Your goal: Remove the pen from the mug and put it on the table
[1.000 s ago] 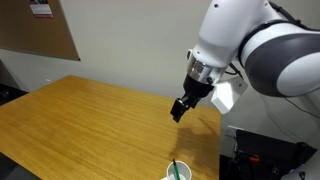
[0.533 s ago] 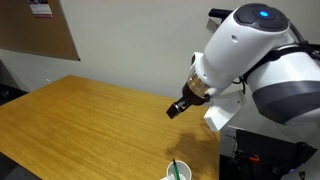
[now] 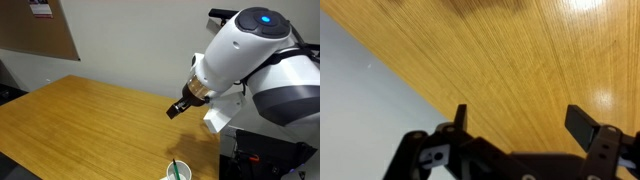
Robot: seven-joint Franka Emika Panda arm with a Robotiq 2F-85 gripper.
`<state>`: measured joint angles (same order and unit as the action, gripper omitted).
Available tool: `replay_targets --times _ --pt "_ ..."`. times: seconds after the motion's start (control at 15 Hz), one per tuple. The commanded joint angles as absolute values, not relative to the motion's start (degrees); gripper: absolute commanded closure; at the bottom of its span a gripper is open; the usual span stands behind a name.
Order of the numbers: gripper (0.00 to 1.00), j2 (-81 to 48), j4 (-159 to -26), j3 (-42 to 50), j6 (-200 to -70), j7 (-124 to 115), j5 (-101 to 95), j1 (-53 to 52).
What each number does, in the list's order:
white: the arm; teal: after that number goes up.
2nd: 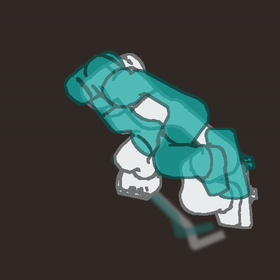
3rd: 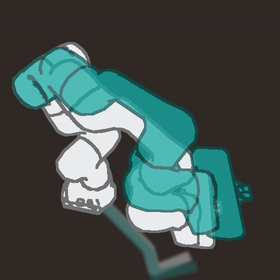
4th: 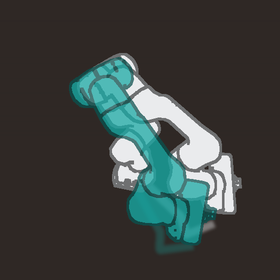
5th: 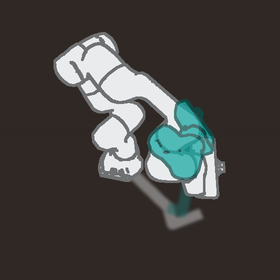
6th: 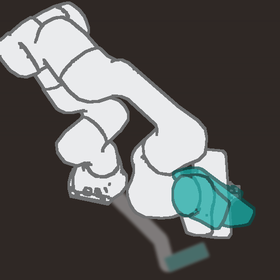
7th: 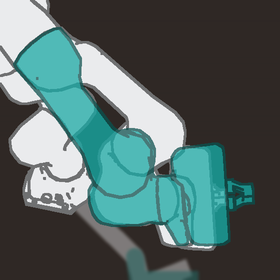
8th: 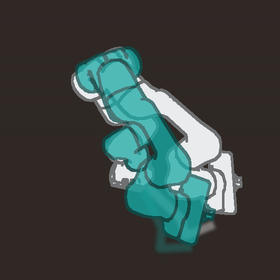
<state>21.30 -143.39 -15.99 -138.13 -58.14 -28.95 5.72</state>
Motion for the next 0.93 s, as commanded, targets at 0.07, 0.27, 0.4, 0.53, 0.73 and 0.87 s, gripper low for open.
replay_targets --times 0.07,0.27,0.4,0.53,0.73,0.87 --pt "0.0 23.5 -144.9 -15.3 -137.8 -62.8 -28.2 5.5" --pt "0.0 24.7 -146.2 -16.1 -137.6 -67.0 -27.5 4.9" --pt "0.0 25.5 -147.4 -16.8 -137.7 -69.3 -26.9 3.9" --pt "0.0 26.2 -148.9 -17.6 -137.4 -71.4 -26.4 2.7" --pt "0.0 26.7 -150.7 -19.9 -137.5 -75.3 -26.8 1.0" --pt "0.0 26.4 -151.5 -21.7 -138.0 -78.3 -27.2 0.1"
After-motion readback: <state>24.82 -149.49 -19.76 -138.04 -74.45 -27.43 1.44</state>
